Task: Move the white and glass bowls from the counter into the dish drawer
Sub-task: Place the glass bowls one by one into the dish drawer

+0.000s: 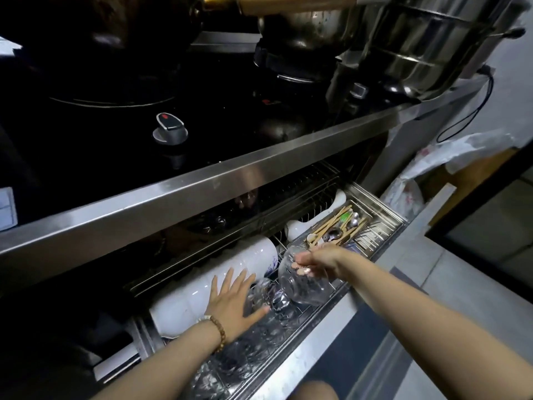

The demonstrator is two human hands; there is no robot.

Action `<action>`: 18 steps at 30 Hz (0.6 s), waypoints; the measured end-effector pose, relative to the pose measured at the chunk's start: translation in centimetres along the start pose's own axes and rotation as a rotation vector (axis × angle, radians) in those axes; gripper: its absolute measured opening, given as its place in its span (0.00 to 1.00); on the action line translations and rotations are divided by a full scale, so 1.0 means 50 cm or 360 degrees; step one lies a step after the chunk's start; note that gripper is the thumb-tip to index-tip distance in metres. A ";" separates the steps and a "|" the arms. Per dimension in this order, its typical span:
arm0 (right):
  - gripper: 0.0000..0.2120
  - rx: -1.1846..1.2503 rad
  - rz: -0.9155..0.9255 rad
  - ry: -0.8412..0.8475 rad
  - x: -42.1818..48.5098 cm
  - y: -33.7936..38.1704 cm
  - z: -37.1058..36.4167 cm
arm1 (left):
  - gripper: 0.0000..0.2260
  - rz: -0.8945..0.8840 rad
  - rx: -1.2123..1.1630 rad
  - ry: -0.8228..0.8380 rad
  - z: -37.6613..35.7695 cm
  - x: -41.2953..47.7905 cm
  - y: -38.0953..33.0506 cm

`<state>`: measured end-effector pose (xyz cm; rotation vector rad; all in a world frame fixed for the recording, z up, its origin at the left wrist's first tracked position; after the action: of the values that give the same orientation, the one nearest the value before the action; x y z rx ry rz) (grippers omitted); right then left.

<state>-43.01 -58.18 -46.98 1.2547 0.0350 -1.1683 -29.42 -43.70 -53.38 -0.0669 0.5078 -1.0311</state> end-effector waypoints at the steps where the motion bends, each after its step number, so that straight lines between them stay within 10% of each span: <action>1: 0.08 -0.0028 -0.0028 0.0021 0.009 -0.005 -0.004 | 0.39 -0.0008 0.0024 -0.0010 -0.007 0.002 0.001; 18: 0.13 -0.0213 -0.0201 0.0471 0.047 -0.029 -0.102 | 0.43 -0.0039 0.0021 -0.0114 -0.023 0.005 0.004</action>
<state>-40.10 -55.75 -51.37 1.3108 0.4110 -1.0600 -29.65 -43.59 -54.53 -0.0984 0.4360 -1.0520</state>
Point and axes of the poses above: each hand's wrist, its own x-axis towards the middle knuckle, its own z-axis out of the back of the hand, y = z × x, the point moved 9 cm from there along x, towards the middle knuckle, and after that the axes turned 14 degrees about z, right-handed, at the moved point
